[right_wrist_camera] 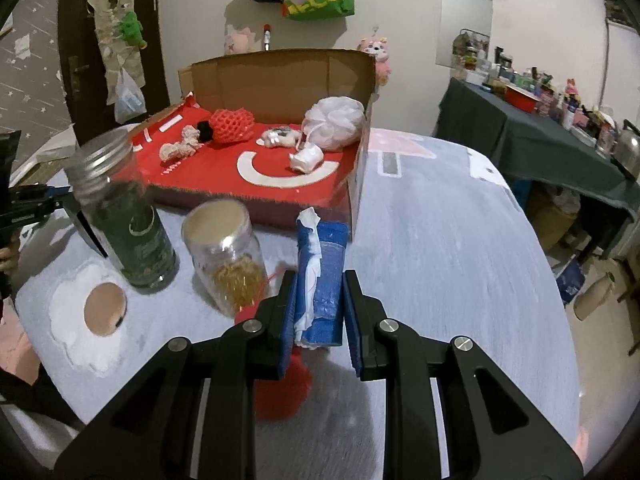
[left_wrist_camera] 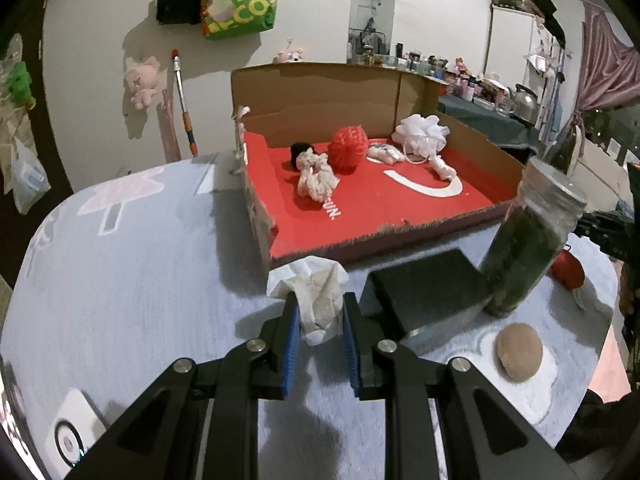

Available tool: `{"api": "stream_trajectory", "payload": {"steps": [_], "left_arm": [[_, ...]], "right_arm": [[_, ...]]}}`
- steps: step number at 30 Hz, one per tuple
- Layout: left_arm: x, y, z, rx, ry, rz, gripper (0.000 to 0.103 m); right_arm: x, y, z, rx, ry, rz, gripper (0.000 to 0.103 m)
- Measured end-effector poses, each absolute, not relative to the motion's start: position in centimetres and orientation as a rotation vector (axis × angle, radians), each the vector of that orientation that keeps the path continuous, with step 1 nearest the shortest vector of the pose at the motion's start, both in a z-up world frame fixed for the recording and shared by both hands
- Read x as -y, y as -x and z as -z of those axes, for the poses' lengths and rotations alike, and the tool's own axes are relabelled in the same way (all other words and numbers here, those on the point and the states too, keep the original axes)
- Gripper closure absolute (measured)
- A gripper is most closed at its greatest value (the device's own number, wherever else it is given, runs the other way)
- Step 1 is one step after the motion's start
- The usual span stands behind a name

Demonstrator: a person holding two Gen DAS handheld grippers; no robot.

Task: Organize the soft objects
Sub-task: 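Carry the white tissue and blue-wrapped item with both grippers over the box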

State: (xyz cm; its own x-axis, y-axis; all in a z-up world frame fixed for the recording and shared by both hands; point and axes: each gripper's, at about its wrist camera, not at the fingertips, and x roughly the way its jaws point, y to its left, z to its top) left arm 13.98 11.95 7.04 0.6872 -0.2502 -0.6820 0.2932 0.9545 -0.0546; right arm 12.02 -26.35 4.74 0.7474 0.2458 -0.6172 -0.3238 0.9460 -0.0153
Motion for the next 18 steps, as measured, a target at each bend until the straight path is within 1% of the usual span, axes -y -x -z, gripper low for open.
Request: {"api": "stream_trajectory", "payload": {"steps": [11,18], "left_arm": [[-10.3,-17.7,-9.9,-0.758,-0.121,0.383,0.082],[-7.8,-21.2,-10.6,-0.813,-0.126,0.437,0.082]], "right_arm": [[24.8,-16.4,-7.0,-0.679,0.141,-0.424,0.082],[22.6,-20.2,-8.0,-0.722,0.132,-0.506,0.082]]}}
